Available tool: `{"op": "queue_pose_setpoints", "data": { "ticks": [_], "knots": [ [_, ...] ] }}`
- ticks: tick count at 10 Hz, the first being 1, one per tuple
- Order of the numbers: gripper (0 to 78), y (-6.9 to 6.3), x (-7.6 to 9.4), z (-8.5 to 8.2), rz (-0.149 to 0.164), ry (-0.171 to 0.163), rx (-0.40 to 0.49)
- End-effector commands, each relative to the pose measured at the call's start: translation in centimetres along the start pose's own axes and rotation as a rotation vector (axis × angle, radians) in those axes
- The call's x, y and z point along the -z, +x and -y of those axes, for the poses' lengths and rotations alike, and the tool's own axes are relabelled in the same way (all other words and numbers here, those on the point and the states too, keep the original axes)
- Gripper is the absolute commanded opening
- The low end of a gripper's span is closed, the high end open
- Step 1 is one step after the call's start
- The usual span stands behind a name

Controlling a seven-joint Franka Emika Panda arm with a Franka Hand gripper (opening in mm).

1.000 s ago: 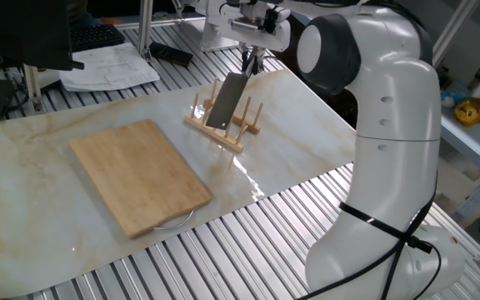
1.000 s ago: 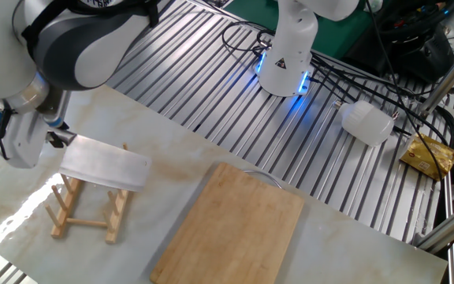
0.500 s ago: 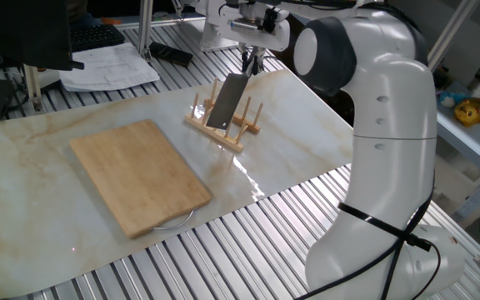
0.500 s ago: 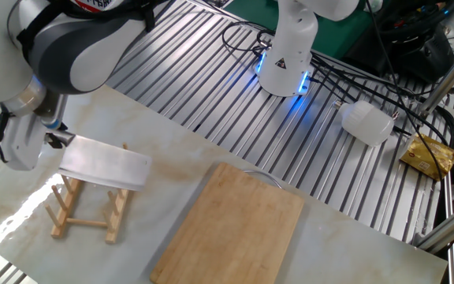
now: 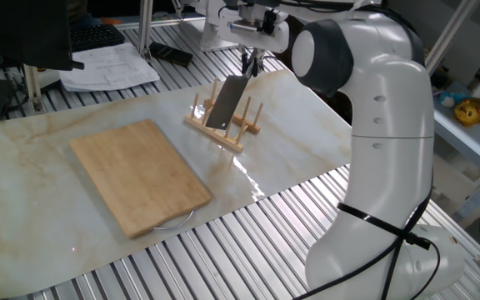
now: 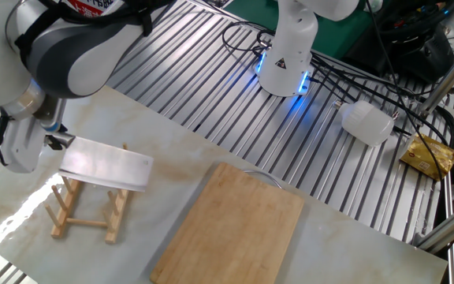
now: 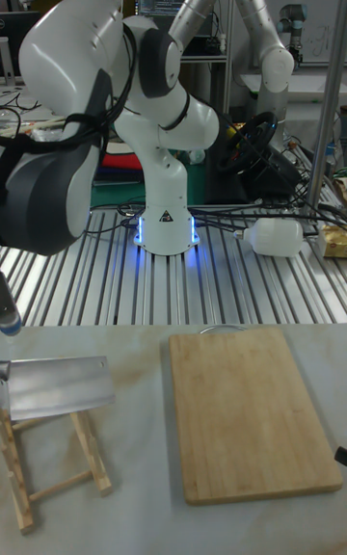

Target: Put the knife on the knife rack

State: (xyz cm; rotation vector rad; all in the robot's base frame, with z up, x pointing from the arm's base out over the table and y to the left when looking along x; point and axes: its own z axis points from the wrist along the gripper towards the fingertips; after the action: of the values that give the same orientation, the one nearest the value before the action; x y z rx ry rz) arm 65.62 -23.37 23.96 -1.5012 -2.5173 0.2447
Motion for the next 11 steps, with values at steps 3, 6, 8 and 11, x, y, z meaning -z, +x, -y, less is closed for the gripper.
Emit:
{"op": "queue_pose_setpoints", "data": {
  "ticks": [3,6,8,11],
  "knots": [
    [1.3,-1.5,0.12,-0.33,0.022,0.014,0.011],
    [1.3,-1.56,0.05,-0.37,0.023,0.025,0.004],
    [1.3,-1.8,-0.13,-0.42,0.029,0.03,0.01],
    [1.3,-2.05,-0.31,-0.48,0.048,0.047,0.028]
  ]
}}
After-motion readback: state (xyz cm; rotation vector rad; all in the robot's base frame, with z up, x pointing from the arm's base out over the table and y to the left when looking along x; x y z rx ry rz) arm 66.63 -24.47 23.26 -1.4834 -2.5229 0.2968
